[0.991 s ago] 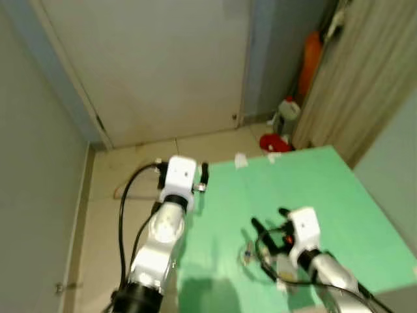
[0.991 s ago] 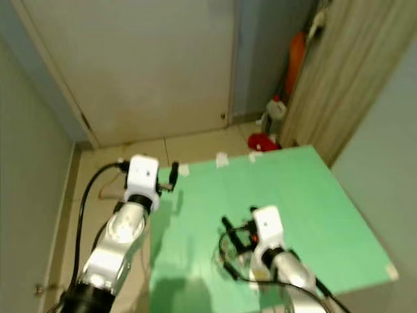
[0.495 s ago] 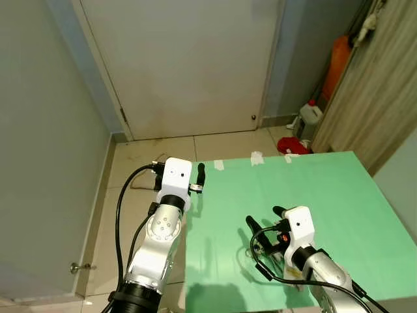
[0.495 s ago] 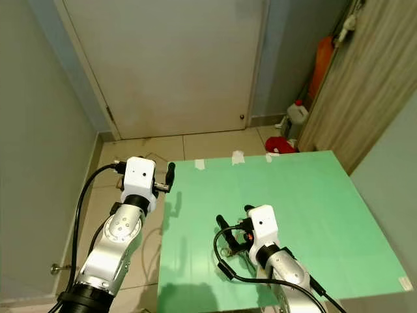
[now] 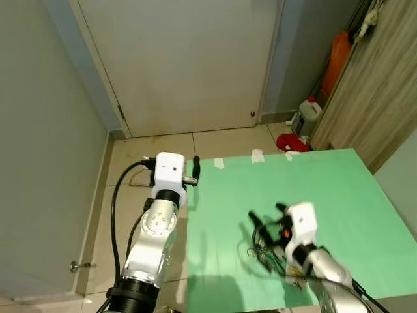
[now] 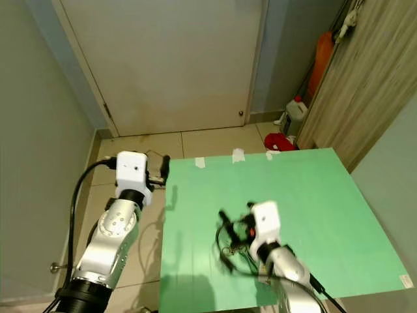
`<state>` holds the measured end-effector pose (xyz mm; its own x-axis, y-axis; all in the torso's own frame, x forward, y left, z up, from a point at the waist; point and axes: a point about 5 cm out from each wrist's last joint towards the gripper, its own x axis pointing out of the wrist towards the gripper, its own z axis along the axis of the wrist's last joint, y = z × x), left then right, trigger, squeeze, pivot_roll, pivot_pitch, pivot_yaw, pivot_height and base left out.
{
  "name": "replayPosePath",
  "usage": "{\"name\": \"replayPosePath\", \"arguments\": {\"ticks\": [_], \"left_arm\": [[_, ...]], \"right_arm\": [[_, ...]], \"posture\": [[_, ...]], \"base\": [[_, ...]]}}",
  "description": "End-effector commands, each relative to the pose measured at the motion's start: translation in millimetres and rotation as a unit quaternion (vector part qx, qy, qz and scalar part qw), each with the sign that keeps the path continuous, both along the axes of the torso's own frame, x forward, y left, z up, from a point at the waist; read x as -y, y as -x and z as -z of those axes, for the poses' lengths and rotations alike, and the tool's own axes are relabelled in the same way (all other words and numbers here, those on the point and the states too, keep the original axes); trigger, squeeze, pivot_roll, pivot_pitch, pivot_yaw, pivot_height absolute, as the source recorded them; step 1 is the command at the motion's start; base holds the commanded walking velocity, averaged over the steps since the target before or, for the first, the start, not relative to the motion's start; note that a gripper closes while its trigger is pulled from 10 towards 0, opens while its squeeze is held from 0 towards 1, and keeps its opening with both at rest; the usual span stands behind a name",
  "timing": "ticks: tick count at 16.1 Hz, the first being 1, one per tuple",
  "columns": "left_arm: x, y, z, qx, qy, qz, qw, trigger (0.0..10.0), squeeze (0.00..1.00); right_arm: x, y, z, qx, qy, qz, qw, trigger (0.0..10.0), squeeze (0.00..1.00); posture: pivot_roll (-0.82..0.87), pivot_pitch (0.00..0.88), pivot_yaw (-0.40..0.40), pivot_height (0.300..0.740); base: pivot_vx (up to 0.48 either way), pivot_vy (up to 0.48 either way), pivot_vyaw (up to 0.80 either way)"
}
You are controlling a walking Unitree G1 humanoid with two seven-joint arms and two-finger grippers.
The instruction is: Hang keys on a hook
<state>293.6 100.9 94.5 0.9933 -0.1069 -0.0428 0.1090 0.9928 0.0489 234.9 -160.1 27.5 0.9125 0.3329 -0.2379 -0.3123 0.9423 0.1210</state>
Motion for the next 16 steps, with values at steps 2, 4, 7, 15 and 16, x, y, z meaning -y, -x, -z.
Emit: {"name": "replayPosePath", "arguments": {"ticks": [2,4,7,15,16], "left_arm": [[-5.5,-3.0,-12.4,0.024,0.024,0.000,0.999,10.0,0.00],[-12.1,-1.4,-16.6,0.027,0.046,-0.002,0.999,10.0,0.00],[-45.1,15.6,-4.2,-0.003,0.051,-0.020,0.998,10.0,0.00],[-61.6,56.0,6.4,0.004,0.003,-0.015,1.000,10.0,0.00],[-67.9,80.9,15.2,-0.004,-0.011,-0.012,1.000,10.0,0.00]], "right_arm": [[9.2,-32.5,-46.4,0.086,-0.039,0.094,0.991,10.0,0.00],[12.3,-42.8,-64.7,0.127,-0.031,0.119,0.984,10.0,0.00],[14.2,-41.9,-67.8,0.144,-0.009,0.111,0.983,10.0,0.00],[14.2,-18.5,-47.0,0.127,0.001,0.106,0.986,10.0,0.00],[21.6,-2.8,-40.6,0.120,0.010,0.106,0.987,10.0,0.00]], "posture": [[-0.22,0.027,0.075,0.740],[-0.22,0.022,0.078,0.740],[-0.21,0.006,0.083,0.740],[-0.20,0.000,0.103,0.740],[-0.20,0.000,0.102,0.740]], "base": [[0.000,0.000,0.00],[0.000,0.000,0.00],[0.000,0.000,0.00],[0.000,0.000,0.00],[0.000,0.000,0.00]]}}
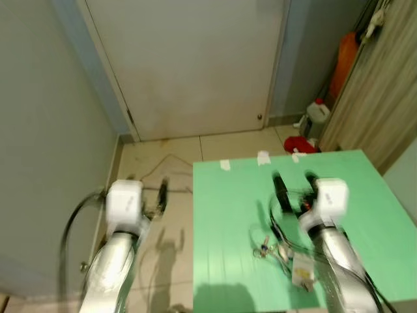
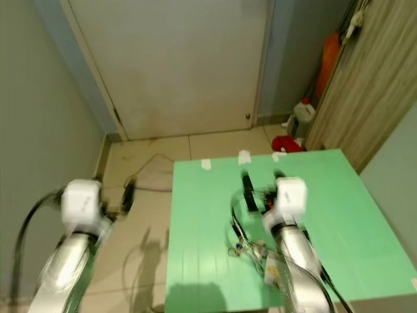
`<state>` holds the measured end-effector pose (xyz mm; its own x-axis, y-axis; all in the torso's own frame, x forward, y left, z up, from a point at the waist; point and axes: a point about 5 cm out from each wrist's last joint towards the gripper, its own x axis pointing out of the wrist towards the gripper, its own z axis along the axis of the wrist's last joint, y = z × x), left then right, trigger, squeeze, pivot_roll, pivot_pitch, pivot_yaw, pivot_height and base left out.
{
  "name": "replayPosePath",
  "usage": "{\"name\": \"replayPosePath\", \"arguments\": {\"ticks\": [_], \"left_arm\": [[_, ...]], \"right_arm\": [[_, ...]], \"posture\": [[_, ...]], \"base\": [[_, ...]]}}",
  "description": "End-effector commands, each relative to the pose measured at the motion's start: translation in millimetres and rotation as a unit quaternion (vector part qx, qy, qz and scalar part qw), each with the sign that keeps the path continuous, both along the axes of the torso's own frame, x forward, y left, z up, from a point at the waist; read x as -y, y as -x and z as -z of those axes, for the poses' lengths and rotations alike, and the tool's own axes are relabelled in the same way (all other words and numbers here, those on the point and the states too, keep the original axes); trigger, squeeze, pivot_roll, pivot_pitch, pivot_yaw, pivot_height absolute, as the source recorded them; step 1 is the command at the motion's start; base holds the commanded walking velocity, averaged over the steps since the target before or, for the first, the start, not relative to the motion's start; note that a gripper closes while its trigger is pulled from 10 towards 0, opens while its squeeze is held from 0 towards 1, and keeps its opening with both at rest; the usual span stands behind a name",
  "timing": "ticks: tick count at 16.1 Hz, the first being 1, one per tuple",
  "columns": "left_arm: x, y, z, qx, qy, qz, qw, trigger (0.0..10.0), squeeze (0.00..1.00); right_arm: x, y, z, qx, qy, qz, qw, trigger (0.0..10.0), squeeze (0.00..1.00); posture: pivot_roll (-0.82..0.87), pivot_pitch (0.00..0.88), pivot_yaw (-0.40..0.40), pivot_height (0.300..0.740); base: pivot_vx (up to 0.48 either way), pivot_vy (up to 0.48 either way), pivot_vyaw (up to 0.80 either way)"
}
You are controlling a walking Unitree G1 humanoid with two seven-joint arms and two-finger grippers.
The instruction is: Hang keys on a hook
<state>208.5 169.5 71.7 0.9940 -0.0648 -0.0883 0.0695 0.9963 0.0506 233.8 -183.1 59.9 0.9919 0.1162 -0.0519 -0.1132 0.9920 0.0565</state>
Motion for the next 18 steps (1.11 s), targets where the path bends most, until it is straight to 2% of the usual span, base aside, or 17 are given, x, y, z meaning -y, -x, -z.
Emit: {"name": "replayPosePath", "arguments": {"ticks": [1,3,5,11,18], "left_arm": [[-0.3,10.7,-1.4,0.012,-0.021,0.011,1.000,10.0,0.00],[2.2,7.3,-0.7,0.012,-0.012,0.009,1.000,10.0,0.00],[3.7,0.5,-1.7,0.013,-0.006,0.005,1.000,10.0,0.00],[4.5,-10.5,-7.8,0.025,-0.015,0.000,1.000,10.0,0.00],[8.2,-18.6,-9.3,0.026,-0.020,0.001,0.999,10.0,0.00]], "right_arm": [[2.0,9.7,-0.7,0.004,0.006,-0.008,1.000,10.0,0.00],[-0.9,10.6,1.0,0.001,0.011,-0.019,1.000,10.0,0.00],[-3.6,2.9,-1.3,0.007,0.011,-0.022,1.000,10.0,0.00],[-8.7,-2.0,-1.3,0.007,0.010,-0.028,1.000,10.0,0.00],[-13.4,-4.1,2.5,0.001,0.006,-0.036,0.999,10.0,0.00]], "posture": [[-0.20,0.000,0.097,0.740],[-0.20,0.000,0.088,0.740],[-0.20,0.000,0.088,0.740],[-0.20,0.000,0.097,0.740],[-0.20,0.000,0.102,0.740]], "base": [[0.000,0.000,0.00],[0.000,0.000,0.00],[0.000,0.000,0.00],[0.000,0.000,0.00],[-0.292,0.000,0.00]]}}
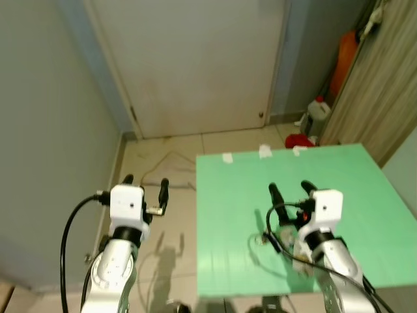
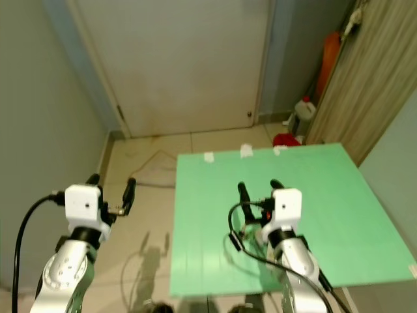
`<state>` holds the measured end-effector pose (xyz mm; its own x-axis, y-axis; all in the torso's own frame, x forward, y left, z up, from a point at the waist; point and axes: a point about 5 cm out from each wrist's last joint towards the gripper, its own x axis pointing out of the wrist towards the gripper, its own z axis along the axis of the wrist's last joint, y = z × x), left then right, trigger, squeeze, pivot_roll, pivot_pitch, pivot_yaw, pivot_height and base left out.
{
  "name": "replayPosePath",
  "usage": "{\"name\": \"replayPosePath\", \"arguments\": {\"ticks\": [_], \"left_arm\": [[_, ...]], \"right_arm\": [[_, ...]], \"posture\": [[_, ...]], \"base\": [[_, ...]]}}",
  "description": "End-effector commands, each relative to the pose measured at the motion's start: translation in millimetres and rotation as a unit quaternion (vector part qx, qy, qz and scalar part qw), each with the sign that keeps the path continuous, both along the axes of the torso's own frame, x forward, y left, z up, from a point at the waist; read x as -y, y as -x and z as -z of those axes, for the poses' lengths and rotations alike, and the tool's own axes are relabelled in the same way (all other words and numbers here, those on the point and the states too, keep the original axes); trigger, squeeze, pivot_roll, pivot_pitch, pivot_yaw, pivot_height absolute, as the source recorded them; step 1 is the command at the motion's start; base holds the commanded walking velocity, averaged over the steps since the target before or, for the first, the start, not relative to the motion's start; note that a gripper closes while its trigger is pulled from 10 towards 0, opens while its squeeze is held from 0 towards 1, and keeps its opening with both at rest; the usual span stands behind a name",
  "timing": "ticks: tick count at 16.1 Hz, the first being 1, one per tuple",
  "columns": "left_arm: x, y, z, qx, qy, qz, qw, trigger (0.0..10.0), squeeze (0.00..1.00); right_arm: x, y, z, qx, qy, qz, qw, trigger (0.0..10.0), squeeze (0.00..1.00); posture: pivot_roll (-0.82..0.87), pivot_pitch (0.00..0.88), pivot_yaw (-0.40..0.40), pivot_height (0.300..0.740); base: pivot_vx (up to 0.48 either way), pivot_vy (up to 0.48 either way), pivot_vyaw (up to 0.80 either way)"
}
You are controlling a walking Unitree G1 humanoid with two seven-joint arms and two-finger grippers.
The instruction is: Hang keys on a hook
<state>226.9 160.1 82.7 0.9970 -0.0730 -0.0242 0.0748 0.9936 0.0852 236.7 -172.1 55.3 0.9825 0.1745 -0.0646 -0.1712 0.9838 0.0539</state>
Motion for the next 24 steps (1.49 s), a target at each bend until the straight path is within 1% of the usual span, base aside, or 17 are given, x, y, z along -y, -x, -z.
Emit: {"name": "replayPosePath", "arguments": {"ticks": [1,3,6,7,8,9,12,14,20,21,22,24], "left_arm": [[-0.9,-0.7,1.6,-0.006,-0.005,-0.004,1.000,10.0,0.00],[0.5,-3.3,0.2,-0.002,0.000,-0.004,1.000,10.0,0.00],[5.0,-5.3,0.0,-0.002,-0.002,0.002,1.000,10.0,0.00],[6.5,-6.3,0.0,-0.005,-0.008,0.006,1.000,10.0,0.00],[7.8,-8.1,-1.2,-0.003,-0.009,0.005,1.000,10.0,0.00],[9.0,-11.4,-1.4,-0.005,-0.009,0.000,1.000,10.0,0.00],[8.9,-13.8,-1.0,-0.008,-0.005,-0.014,1.000,10.0,0.00],[10.1,-16.7,-1.4,-0.009,-0.009,-0.010,1.000,10.0,0.00],[6.7,-24.0,-2.8,-0.011,-0.002,-0.023,1.000,10.0,0.00],[6.1,-25.0,-2.7,-0.013,-0.004,-0.024,1.000,10.0,0.00],[7.6,-26.6,-2.4,-0.015,-0.015,-0.021,1.000,10.0,0.00],[12.2,-27.4,-0.9,-0.020,-0.024,-0.013,0.999,10.0,0.00]], "right_arm": [[-2.6,-1.1,-1.6,0.007,0.004,-0.007,1.000,10.0,0.00],[-2.7,-0.6,-0.3,0.005,0.004,-0.008,1.000,10.0,0.00],[-2.8,0.6,0.5,0.003,0.004,-0.009,1.000,10.0,0.00],[-2.8,1.1,0.8,0.003,0.005,-0.010,1.000,10.0,0.00],[-3.0,1.5,1.2,0.002,0.005,-0.011,1.000,10.0,0.00],[-3.6,2.1,1.7,0.001,0.004,-0.012,1.000,10.0,0.00],[-5.1,2.9,2.6,-0.001,0.003,-0.015,1.000,10.0,0.00],[-7.1,4.1,3.4,-0.003,0.002,-0.017,1.000,10.0,0.00],[-9.2,5.6,3.6,-0.005,0.000,-0.020,1.000,10.0,0.00],[-9.3,5.9,3.7,-0.006,0.000,-0.021,1.000,10.0,0.00],[-10.2,6.7,4.2,-0.007,0.000,-0.023,1.000,10.0,0.00],[-10.7,7.0,4.2,-0.007,0.000,-0.025,1.000,10.0,0.00]], "posture": [[-0.20,0.000,0.102,0.740],[-0.20,0.000,0.102,0.740],[-0.21,0.000,0.104,0.740],[-0.21,0.000,0.102,0.740],[-0.21,0.000,0.104,0.740],[-0.21,0.000,0.105,0.740],[-0.21,0.000,0.108,0.740],[-0.22,0.000,0.111,0.740],[-0.22,0.005,0.113,0.740],[-0.22,0.005,0.113,0.740],[-0.22,0.006,0.113,0.740],[-0.22,0.007,0.112,0.740]], "base": [[-0.270,0.000,0.00],[0.000,0.000,0.00],[0.000,0.000,0.00],[0.000,0.000,0.00],[0.000,-0.311,0.00],[0.334,-0.341,0.00],[0.348,-0.325,0.00],[0.405,-0.255,0.00],[0.427,-0.040,0.00],[0.450,0.000,0.00],[0.439,0.000,0.00],[0.422,0.000,0.00]]}}
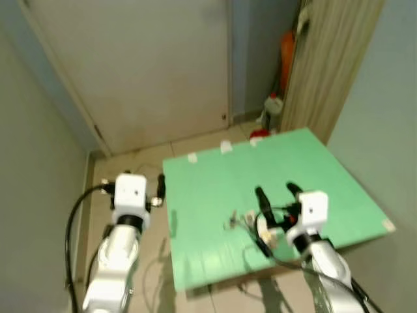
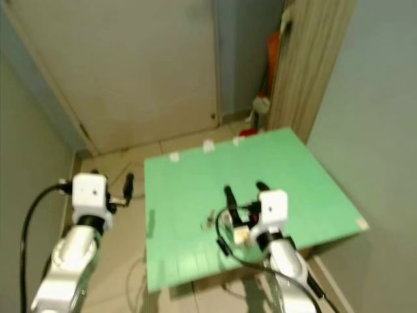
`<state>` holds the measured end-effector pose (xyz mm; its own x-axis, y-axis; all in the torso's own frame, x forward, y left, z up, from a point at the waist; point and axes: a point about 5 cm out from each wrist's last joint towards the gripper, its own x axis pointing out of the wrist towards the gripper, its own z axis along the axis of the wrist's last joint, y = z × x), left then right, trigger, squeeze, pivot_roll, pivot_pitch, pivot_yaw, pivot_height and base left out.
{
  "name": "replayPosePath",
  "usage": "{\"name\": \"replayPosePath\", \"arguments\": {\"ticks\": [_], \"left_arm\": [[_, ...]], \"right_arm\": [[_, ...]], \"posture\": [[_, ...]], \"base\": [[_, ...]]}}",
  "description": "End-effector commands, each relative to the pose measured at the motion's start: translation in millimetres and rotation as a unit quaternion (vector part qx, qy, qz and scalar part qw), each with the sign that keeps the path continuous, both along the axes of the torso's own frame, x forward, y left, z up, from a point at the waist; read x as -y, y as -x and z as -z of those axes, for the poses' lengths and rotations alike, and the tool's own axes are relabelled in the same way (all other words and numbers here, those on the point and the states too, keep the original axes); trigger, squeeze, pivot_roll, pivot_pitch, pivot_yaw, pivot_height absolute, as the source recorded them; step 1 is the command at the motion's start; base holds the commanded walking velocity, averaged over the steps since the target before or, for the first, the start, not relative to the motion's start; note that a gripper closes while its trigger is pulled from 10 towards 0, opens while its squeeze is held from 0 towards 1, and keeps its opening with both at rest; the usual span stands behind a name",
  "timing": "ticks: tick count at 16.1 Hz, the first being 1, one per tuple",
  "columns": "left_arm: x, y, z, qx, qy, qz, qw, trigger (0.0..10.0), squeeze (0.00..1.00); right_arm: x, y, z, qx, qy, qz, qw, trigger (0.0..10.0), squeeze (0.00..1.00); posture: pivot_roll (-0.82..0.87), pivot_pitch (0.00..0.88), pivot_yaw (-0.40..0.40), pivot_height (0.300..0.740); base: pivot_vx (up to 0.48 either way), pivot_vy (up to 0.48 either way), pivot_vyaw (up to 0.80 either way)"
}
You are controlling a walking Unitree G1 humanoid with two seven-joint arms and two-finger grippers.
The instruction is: Hang keys on a hook
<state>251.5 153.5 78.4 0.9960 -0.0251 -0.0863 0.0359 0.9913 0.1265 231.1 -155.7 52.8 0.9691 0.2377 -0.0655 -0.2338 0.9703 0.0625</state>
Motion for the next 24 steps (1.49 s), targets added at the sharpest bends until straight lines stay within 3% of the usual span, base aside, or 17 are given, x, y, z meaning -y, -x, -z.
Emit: {"name": "replayPosePath", "arguments": {"ticks": [1,4,8,10,12,13,17,19,22,24], "left_arm": [[11.9,-3.9,-2.9,0.002,-0.004,0.026,1.000,10.0,0.00],[29.9,-15.4,3.5,-0.032,-0.019,0.070,0.997,10.0,0.00],[51.9,-43.9,6.1,-0.066,-0.005,0.118,0.991,10.0,0.00],[45.6,-52.4,5.0,-0.067,-0.013,0.101,0.993,10.0,0.00],[38.6,-49.8,-0.4,-0.052,-0.004,0.082,0.995,10.0,0.00],[22.3,-30.9,-16.6,-0.011,-0.003,0.047,0.999,10.0,0.00],[1.6,5.7,-31.5,0.008,-0.020,0.011,1.000,10.0,0.00],[-8.3,27.9,-39.8,0.004,-0.029,-0.007,1.000,10.0,0.00],[-17.0,47.4,-45.5,-0.007,-0.031,-0.025,0.999,10.0,0.00],[-18.8,52.1,-47.6,-0.011,-0.037,-0.029,0.999,10.0,0.00]], "right_arm": [[5.3,1.6,2.0,-0.007,0.004,0.006,1.000,10.0,0.00],[2.2,3.0,2.8,-0.012,0.002,-0.003,1.000,10.0,0.00],[7.9,17.6,2.9,-0.033,0.011,-0.022,0.999,10.0,0.00],[14.3,26.1,4.6,-0.056,0.044,-0.046,0.996,10.0,0.00],[14.5,22.2,9.1,-0.069,0.058,-0.054,0.994,10.0,0.00],[7.5,-1.3,17.0,-0.084,0.044,-0.051,0.994,10.0,0.00],[-6.3,-32.5,30.0,-0.112,0.018,-0.025,0.993,10.0,0.00],[-2.7,-46.7,38.5,-0.131,0.034,0.007,0.991,10.0,0.00],[9.8,-49.3,49.9,-0.161,0.048,0.058,0.984,10.0,0.00],[17.1,-46.0,57.4,-0.173,0.075,0.086,0.978,10.0,0.00]], "posture": [[-0.22,0.009,0.113,0.740],[-0.21,0.020,0.109,0.740],[-0.25,0.092,0.073,0.740],[-0.28,0.116,0.068,0.740],[-0.28,0.119,0.073,0.740],[-0.17,0.136,0.076,0.740],[0.02,0.164,0.066,0.740],[0.09,0.181,0.066,0.740],[0.15,0.199,0.067,0.740],[0.16,0.204,0.068,0.740]], "base": [[0.420,0.000,0.00],[0.000,0.000,0.00],[0.000,0.000,0.00],[0.000,0.000,0.00],[0.000,0.000,0.00],[0.000,0.000,0.00],[0.000,0.000,0.00],[0.000,0.000,0.00],[0.000,0.000,0.00],[0.000,0.000,0.00]]}}
